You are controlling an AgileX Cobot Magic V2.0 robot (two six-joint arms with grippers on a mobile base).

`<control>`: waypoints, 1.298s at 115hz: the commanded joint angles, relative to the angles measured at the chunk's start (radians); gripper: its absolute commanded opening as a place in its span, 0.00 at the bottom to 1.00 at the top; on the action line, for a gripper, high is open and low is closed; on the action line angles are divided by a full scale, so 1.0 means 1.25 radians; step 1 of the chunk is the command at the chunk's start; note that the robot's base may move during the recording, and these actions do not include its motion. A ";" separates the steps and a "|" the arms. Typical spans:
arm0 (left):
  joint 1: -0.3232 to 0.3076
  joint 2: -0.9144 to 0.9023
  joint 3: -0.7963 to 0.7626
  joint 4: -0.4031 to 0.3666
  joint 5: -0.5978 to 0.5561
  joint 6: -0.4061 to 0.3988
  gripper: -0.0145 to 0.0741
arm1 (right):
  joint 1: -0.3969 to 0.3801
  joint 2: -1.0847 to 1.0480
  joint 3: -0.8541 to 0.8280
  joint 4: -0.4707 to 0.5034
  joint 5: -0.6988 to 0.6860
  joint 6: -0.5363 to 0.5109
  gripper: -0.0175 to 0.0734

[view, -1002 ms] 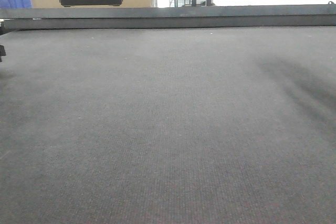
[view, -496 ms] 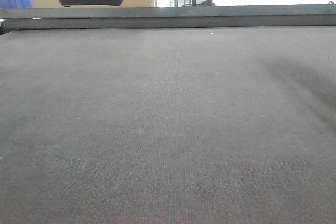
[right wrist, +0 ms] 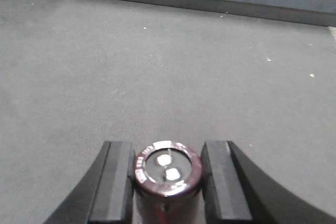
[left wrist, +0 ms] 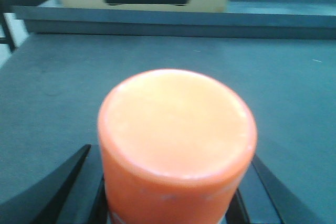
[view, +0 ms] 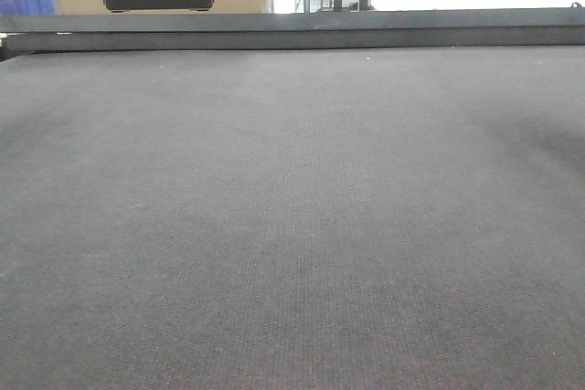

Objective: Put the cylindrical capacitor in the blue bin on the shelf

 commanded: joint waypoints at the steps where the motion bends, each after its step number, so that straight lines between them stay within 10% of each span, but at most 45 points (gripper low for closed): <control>1: -0.035 -0.055 -0.003 0.005 0.066 -0.001 0.04 | 0.000 -0.050 -0.008 0.001 0.027 -0.002 0.01; 54: -0.067 -0.266 -0.003 0.001 0.325 -0.001 0.04 | 0.000 -0.259 0.064 0.003 0.130 -0.002 0.01; 149: -0.067 -0.293 -0.003 0.002 0.317 -0.001 0.04 | 0.000 -0.311 0.099 0.003 0.123 -0.002 0.01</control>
